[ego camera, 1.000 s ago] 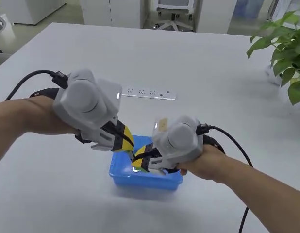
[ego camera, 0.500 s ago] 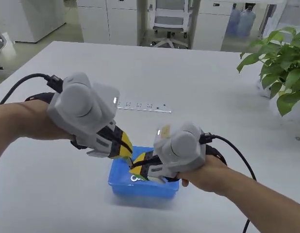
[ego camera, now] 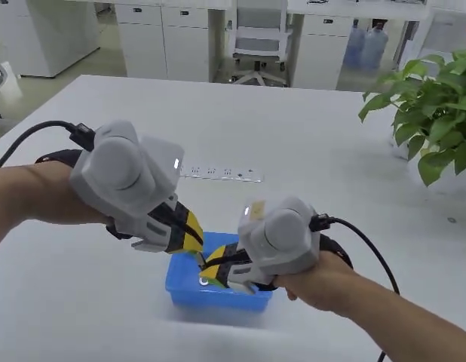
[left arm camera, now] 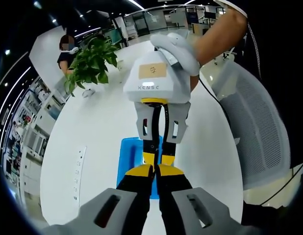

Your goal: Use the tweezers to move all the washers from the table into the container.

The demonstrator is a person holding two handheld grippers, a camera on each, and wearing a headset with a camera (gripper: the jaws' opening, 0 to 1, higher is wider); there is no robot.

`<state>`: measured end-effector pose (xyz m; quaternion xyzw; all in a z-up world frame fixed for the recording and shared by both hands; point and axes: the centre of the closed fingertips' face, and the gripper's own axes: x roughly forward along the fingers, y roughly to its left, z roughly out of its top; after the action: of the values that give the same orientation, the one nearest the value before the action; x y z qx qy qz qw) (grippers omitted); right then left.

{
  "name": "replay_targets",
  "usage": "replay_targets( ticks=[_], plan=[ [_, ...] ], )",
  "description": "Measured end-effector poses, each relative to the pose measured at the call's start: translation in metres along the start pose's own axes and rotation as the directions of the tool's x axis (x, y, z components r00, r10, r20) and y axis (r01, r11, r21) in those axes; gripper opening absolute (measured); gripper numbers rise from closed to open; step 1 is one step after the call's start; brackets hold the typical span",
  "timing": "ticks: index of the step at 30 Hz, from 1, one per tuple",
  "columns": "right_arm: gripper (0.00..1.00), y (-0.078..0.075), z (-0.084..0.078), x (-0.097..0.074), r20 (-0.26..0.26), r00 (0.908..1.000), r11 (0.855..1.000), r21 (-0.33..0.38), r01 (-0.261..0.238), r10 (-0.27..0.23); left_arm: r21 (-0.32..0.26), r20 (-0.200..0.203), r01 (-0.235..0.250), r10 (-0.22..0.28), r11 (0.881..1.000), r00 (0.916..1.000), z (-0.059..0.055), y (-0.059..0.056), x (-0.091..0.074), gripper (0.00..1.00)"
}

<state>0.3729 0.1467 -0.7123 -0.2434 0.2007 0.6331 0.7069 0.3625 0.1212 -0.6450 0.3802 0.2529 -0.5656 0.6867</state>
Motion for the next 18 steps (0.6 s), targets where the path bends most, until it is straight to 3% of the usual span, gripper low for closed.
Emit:
replay_targets(
  ticks=[10, 18],
  plan=[
    [0.05, 0.016, -0.011, 0.001, -0.029, 0.9996, 0.999, 0.033, -0.005, 0.006, 0.003, -0.005, 0.017, -0.017, 1.000, 0.9999, -0.004, -0.016, 0.006, 0.07],
    [0.05, 0.026, -0.025, 0.001, -0.062, 0.9980, 1.000, -0.006, -0.005, 0.004, 0.012, -0.018, 0.040, -0.039, 0.999, 0.9991, -0.013, -0.028, 0.016, 0.06]
  ],
)
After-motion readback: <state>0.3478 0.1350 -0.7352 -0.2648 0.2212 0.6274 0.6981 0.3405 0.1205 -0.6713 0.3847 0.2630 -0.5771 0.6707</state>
